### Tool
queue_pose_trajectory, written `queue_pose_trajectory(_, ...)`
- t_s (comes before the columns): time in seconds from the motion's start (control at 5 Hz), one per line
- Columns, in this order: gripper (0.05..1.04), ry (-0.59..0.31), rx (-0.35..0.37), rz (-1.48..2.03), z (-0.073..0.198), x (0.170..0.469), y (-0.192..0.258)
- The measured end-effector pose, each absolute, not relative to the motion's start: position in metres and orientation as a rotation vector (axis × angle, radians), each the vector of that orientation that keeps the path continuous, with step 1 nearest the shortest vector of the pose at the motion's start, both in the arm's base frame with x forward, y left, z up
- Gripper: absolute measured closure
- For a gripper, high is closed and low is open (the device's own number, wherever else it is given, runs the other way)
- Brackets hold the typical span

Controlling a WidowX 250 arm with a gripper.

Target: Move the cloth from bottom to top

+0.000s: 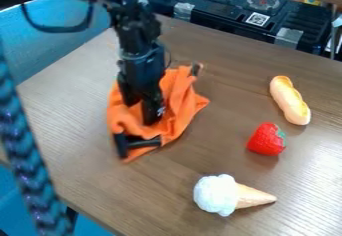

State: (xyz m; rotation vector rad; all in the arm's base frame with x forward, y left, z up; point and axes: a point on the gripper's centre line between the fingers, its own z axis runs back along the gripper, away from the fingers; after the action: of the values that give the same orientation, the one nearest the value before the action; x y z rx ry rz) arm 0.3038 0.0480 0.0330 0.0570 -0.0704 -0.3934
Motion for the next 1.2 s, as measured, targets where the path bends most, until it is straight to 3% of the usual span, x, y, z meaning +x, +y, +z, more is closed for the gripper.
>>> queue_pose_trajectory(0.4,0.085,-0.086,0.070,-0.459,0.033,0.282,0.048)
queue_pose_trajectory(0.6,0.084,-0.066,0.063,-0.441,0.034,0.294,0.051)
queue_pose_trajectory(1.2,0.084,-0.069,0.023,-0.296,0.039,0.369,0.041)
